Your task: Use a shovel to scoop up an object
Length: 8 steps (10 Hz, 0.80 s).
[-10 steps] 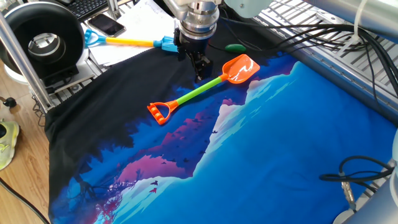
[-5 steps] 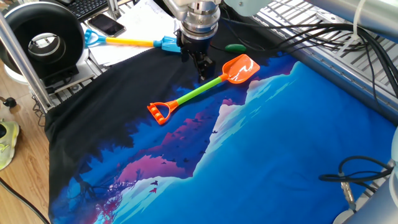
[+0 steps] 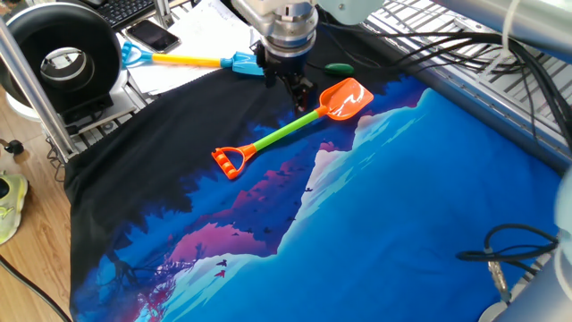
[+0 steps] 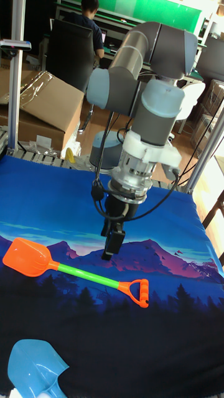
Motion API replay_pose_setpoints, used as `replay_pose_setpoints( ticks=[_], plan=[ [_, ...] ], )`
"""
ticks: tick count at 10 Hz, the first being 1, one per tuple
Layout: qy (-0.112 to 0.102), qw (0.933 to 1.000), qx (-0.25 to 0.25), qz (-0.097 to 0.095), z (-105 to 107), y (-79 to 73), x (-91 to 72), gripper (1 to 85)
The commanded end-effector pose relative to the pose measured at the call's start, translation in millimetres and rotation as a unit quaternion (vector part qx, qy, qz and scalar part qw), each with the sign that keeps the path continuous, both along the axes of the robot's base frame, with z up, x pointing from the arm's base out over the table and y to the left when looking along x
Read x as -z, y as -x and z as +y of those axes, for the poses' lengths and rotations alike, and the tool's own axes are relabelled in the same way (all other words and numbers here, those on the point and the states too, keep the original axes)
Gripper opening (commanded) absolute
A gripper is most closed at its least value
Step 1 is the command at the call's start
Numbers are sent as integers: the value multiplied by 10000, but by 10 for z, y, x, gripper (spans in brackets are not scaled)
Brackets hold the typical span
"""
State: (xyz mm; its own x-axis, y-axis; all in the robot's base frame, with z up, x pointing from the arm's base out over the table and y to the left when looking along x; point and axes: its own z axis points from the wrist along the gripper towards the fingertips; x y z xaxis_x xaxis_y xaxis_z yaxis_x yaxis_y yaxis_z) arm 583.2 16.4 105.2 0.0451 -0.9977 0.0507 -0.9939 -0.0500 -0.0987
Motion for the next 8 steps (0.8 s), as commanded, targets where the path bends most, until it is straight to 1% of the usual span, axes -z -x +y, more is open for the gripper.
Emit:
replay_pose_setpoints(
  ticks=[1,2,4,5,6,8],
  plan=[
    [-344,9990,-273,60,218,-124,259,697],
    [-352,9990,-273,68,269,-117,316,697],
    [-231,9994,-249,63,265,-111,393,717],
    [-199,9995,-257,33,256,-131,446,740],
    [-220,9994,-280,41,252,-143,504,760],
    [-239,9994,-249,70,201,-146,594,753]
  ],
)
